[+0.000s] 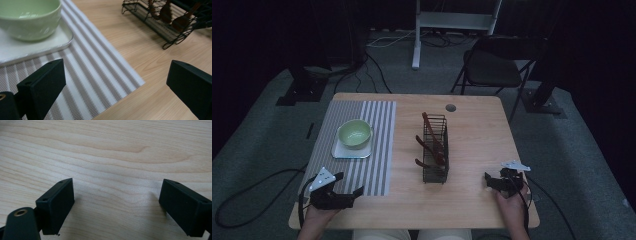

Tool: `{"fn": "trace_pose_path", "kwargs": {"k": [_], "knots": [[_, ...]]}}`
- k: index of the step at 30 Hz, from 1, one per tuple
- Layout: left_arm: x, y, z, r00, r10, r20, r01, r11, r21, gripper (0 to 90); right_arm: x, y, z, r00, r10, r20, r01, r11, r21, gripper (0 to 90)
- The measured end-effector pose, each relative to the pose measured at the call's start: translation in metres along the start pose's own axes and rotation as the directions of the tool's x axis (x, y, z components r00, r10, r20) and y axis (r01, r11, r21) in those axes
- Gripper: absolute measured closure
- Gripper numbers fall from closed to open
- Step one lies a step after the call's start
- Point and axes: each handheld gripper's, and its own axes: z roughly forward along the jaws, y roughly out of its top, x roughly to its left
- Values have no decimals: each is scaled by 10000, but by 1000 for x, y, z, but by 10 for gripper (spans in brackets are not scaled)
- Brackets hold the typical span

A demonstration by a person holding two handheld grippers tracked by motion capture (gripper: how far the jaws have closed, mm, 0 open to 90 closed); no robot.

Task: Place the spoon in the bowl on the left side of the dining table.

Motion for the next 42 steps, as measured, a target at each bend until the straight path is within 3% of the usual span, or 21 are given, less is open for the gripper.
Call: {"fn": "trace_pose_path", "kwargs": {"k": [5,18,28,35,36,42], "knots": [[-14,14,1,9988,423,243,-421,9991,-92,22,0,0,0,10000,0,-1,0,10000,1,121],[-42,39,19,9911,865,1008,-850,9962,-199,22,0,0,0,10000,1,0,-1,10000,-1,122],[-55,57,28,9861,1156,1189,-1131,9932,-275,22,0,0,0,10000,3,-1,-3,10000,0,122],[-66,72,42,9798,1411,1416,-1394,9900,-216,22,0,0,0,10000,-15,2,15,10000,3,122],[-70,75,46,9763,1518,1542,-1504,9884,-203,22,0,0,0,10000,-14,2,14,10000,3,122],[-79,82,55,9735,1660,1574,-1644,9861,-232,38,0,0,0,10000,-12,-1,12,10000,3,122]]}}
